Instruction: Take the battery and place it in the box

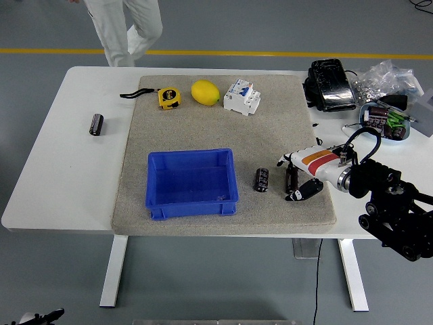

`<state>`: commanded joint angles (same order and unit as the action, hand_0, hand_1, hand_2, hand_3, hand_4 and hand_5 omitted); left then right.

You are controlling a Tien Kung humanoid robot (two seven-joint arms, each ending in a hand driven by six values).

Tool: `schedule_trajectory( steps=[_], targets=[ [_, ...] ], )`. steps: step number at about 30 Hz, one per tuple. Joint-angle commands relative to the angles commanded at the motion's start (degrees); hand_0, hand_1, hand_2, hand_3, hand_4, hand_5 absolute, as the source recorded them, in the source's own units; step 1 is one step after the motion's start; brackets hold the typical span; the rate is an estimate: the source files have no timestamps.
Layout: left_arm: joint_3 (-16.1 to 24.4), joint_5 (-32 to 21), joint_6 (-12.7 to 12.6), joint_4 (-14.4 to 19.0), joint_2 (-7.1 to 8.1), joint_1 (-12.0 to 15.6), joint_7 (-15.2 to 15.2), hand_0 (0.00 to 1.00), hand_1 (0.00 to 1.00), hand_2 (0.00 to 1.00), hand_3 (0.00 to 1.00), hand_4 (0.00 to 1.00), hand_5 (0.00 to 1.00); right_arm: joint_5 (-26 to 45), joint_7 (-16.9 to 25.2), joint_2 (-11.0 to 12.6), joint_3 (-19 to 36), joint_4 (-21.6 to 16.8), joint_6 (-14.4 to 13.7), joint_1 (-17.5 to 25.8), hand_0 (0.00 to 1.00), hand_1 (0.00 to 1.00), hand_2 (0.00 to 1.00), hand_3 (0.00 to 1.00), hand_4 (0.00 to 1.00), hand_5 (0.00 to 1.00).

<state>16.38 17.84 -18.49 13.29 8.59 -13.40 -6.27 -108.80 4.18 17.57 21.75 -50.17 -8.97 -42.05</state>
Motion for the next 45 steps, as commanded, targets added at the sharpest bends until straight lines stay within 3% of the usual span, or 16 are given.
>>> schedule_trajectory(
  steps=[10,11,16,17,22,23,31,38,45],
  targets=[
    [-0.2,-0.3,0.0,0.1,-0.01,-0.2,0.1,0.683,0.656,0.717,0.610,0.628,0.485,0.0,-0.7,-0.5,-0.3,1.2,-1.8,0.3,0.592,0.571,0.611,0.748,0.998,0.396],
    [-0.2,-0.3,0.0,0.0,-0.01,-0.2,0.1,0.683,0.656,0.717,0.611,0.628,0.485,-0.2,-1.0,-0.5,-0.3,1.2,-2.1,0.3,0.520,0.515,0.556,0.683,0.998,0.360],
    [-0.4,-0.6,0.0,0.0,-0.03,-0.3,0.2,0.683,0.656,0.717,0.611,0.628,0.485,0.1,-1.6,-0.5,0.0,1.1,-3.3,0.6,0.520,0.515,0.556,0.683,0.998,0.360],
    [-0.4,-0.7,0.0,0.0,-0.03,-0.3,0.2,0.683,0.655,0.715,0.611,0.628,0.485,0.2,-1.7,-0.5,0.0,1.2,-3.4,0.6,0.496,0.481,0.502,0.601,0.998,0.293],
    [-0.5,-0.8,0.0,0.1,-0.04,-0.4,0.2,0.683,0.655,0.715,0.611,0.628,0.485,0.7,-1.6,-0.5,0.0,1.8,-4.2,0.8,0.496,0.481,0.502,0.601,0.998,0.293],
    [-0.5,-0.8,0.0,0.1,-0.04,-0.4,0.2,0.683,0.657,0.715,0.611,0.628,0.485,0.8,-1.6,-0.6,0.0,1.8,-4.3,0.9,0.469,0.443,0.467,0.503,0.973,0.245],
    [-0.5,-0.7,0.1,0.1,-0.02,-0.4,0.1,0.683,0.654,0.716,0.611,0.628,0.486,1.4,-1.5,-0.3,0.3,1.5,-5.1,1.0,0.474,0.434,0.460,0.492,0.945,0.233],
    [-0.6,-1.0,0.1,0.1,0.12,-0.4,0.2,0.684,0.652,0.714,0.611,0.628,0.485,1.0,-1.9,0.3,2.4,-0.8,-5.6,0.7,0.461,0.433,0.457,0.489,0.962,0.257],
    [-0.5,-0.9,0.0,0.0,0.21,-0.3,0.2,0.684,0.649,0.714,0.611,0.628,0.486,0.1,-3.3,0.7,4.7,-7.7,-6.8,-0.1,0.468,0.433,0.457,0.489,0.963,0.247]
  ],
)
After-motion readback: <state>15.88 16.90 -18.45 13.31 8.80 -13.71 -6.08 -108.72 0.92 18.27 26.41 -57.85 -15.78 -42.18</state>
